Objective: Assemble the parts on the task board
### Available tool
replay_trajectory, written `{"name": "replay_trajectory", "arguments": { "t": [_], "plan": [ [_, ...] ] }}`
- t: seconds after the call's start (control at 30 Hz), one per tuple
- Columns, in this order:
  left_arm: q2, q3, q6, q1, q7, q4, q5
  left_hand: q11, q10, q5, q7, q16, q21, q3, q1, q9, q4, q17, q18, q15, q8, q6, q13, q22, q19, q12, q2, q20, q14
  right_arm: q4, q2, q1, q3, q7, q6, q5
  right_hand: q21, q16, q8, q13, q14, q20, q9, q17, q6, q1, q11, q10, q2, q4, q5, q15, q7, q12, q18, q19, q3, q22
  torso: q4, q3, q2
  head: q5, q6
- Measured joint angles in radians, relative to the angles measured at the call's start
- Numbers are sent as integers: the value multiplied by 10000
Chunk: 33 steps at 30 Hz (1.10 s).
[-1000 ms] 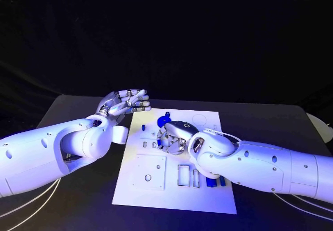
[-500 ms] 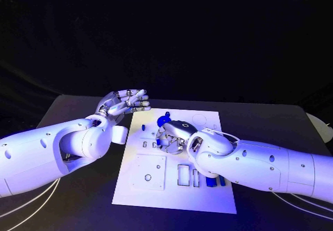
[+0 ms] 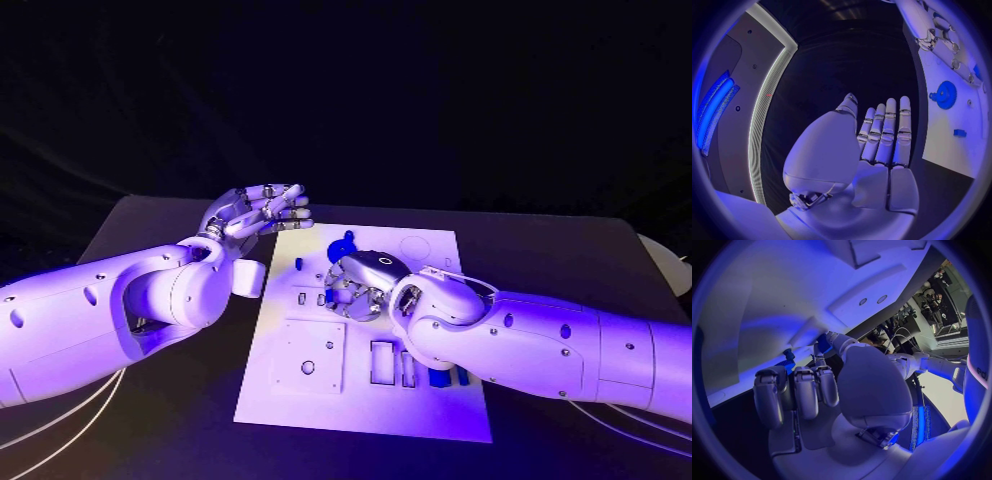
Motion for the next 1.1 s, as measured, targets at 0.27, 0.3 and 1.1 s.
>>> {"name": "replay_trajectory", "arguments": {
  "t": [0.27, 0.3, 1.1],
  "plan": [
    [14, 0, 2, 0, -1, -26, 0, 0, 0, 0, 0, 0, 0, 0, 0, 0, 0, -1, 0, 0, 0, 0, 0, 1, 0, 0, 0, 0, 0, 27, -23, -17, -10, -15, -1, -82, 0, 0, -81, -1, 0, 0, -18, -1, -253, -151, 0, 0, -151, 77, -22, 0, 138, -108, 0, 0, -76, -1, -9, 4, -1, 18, -9],
    [17, 0, 2, 0, -2, -30, 0, 0, 0, 0, 0, 0, 0, 0, 0, 0, 0, -1, 0, 0, 0, 0, 0, 1, 0, 0, 0, 0, 0, 29, -24, -17, -10, -15, -3, -89, 0, 0, -100, -1, 0, 0, -38, -1, -267, -158, 10, -10, -158, 80, -43, 0, 146, -114, -1, 0, -79, -1, -9, 3, -1, 18, -9],
    [27, -2, 14, 0, -13, -73, 0, 0, 0, 0, 0, 1, 0, 0, 21, 0, 0, 3, 1, 0, 0, 0, 0, 0, 0, 0, 21, 0, 0, 192, -155, -59, -50, -74, -496, -198, 0, 0, -622, -4, 16, 273, -326, -4, -1489, -602, 512, -673, -602, 1279, -941, 342, 563, -754, 0, 17, -1643, 6, -2, 10, 0, 3, 18]
  ]
}}
